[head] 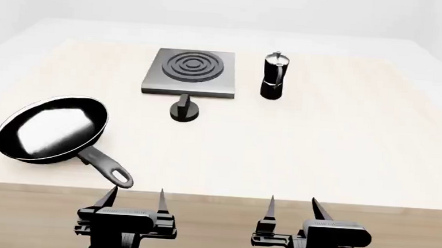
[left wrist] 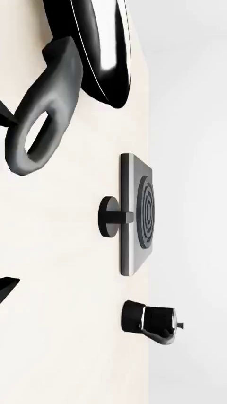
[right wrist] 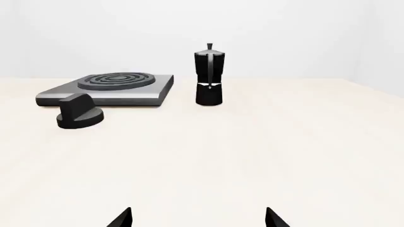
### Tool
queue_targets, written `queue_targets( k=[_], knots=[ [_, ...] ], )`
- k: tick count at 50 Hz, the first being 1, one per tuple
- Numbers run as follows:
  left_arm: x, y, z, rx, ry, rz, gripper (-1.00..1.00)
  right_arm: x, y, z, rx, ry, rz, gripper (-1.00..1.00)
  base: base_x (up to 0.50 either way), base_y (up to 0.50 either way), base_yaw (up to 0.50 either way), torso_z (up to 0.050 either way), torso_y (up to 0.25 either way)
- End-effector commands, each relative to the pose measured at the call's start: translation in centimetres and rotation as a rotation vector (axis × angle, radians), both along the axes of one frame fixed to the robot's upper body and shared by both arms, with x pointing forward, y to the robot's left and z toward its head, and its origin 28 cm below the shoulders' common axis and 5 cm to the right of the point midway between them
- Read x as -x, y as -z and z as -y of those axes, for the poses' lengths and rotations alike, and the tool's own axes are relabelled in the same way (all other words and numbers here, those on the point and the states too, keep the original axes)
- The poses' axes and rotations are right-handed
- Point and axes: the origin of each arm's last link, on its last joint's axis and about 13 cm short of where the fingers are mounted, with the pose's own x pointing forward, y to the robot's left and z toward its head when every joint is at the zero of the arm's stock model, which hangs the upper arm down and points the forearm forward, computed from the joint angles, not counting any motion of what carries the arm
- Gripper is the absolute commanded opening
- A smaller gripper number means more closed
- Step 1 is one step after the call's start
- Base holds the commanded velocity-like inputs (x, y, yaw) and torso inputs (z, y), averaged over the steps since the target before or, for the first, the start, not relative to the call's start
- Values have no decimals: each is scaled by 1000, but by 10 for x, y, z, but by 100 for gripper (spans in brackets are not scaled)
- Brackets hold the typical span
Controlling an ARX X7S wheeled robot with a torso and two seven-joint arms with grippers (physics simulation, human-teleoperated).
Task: Turn on the stove and put the moka pot on it.
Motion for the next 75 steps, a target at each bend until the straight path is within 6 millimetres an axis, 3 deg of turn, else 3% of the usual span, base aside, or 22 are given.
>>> queue_targets(
  k=[1,8,13,19,21,22,23,25,27,31,32,40,44,47,49,67,75],
  knots=[
    [0,0,0,0,0,0,100,0,0,-1,0,0,0,100,0,0,0,0,0],
    [1,1,-3,-12,-3,-1,100,-1,-6,-1,-9,3,2,100,0,0,0,0,0],
    [0,-8,-7,-34,-28,14,100,-8,-16,1,-2,11,21,100,0,0,0,0,0],
    [-6,-49,-20,-137,-83,114,100,-24,-53,4,19,16,122,100,0,0,0,0,0],
    [-8,-60,-24,-162,-99,144,100,-28,-56,4,24,16,152,100,0,0,0,0,0],
    [-9,-75,-29,-173,-114,179,100,-34,-79,5,28,22,184,100,0,0,0,0,0],
    [-9,-85,-31,-189,-120,205,100,-36,-89,6,27,23,208,100,0,0,0,0,0],
    [-8,-97,-34,-205,-136,235,100,-39,-102,7,26,28,238,100,0,0,0,0,0],
    [-4,-123,-40,-223,-159,309,100,-42,-129,9,34,30,301,100,0,0,0,0,0],
    [2,-150,-46,-208,-164,399,100,-44,-155,11,45,33,367,100,0,0,0,0,0],
    [8,-166,-49,-216,-177,444,100,-43,-168,12,52,40,397,100,0,0,0,0,0],
    [38,-209,-55,-263,-215,632,100,-28,-210,14,43,9,522,100,0,0,0,0,0],
    [44,-214,-62,-290,-209,680,100,-16,-223,15,36,3,585,100,0,0,0,0,0],
    [57,-221,-51,-236,-58,655,100,-13,-227,15,34,3,603,100,0,0,0,0,0],
    [62,-230,-58,-290,-213,699,100,-11,-229,16,30,1,612,100,0,0,0,0,0],
    [70,-235,-58,-265,-208,710,100,-12,-220,17,21,-3,623,100,0,0,0,50,0],
    [70,-237,-57,-265,-199,718,100,-10,-225,17,7,3,619,100,0,0,0,50,0]
  ],
)
